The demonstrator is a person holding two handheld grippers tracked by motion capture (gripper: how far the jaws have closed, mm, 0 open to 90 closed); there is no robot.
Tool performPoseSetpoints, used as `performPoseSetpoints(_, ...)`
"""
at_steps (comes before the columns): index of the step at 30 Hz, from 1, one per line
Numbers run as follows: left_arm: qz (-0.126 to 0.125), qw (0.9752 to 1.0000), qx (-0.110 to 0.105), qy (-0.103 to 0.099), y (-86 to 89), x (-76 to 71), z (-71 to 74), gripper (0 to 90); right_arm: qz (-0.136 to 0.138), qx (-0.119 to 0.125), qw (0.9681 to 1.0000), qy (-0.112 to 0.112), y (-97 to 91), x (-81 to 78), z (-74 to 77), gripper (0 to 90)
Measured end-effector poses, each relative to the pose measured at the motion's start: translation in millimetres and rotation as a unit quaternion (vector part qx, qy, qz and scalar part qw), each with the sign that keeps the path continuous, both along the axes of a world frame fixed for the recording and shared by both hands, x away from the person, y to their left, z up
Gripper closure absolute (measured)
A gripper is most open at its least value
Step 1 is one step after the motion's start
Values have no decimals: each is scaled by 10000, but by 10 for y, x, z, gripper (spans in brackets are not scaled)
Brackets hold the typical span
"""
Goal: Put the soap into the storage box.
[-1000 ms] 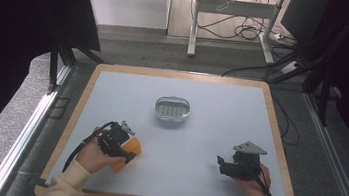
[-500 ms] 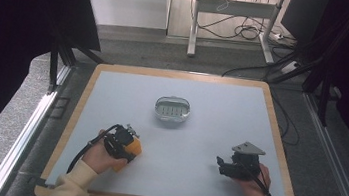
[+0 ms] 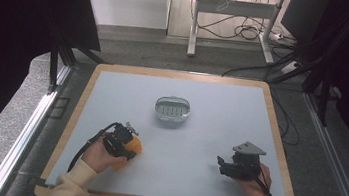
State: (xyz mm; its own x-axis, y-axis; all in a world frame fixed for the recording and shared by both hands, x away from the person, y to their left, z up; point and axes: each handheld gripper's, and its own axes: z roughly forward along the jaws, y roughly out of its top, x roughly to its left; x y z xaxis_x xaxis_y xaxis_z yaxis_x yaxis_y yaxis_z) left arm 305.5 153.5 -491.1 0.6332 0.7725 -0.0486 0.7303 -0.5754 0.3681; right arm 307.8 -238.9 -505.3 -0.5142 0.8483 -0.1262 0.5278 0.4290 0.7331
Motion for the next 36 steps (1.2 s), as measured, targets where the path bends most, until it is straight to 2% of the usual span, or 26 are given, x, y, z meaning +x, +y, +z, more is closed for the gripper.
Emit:
performPoseSetpoints(6, -23, 9996, -293, -2, 60, -13, 69, 617, 8, 8, 10000, -4, 6, -3, 1, 170)
performPoseSetpoints(12, -121, 9990, -431, -39, 87, -3, 107, 617, 20, 6, 10000, 14, 7, -1, -3, 170)
performPoseSetpoints(18, -233, 9983, -534, 28, 86, 14, 131, 617, -4, 25, 10000, -9, -8, -7, 10, 170)
performPoseSetpoints(22, -343, 9964, -771, 49, 86, 16, 167, 617, -23, 31, 10000, 9, -6, -5, 3, 170)
performPoseSetpoints(28, -448, 9957, -805, 1, 78, 36, 273, 617, -10, 26, 10000, 3, -9, -6, 5, 170)
performPoseSetpoints(36, -596, 9946, -849, 52, 40, 86, 325, 617, -23, 10, 10000, 10, -17, 0, 4, 170)
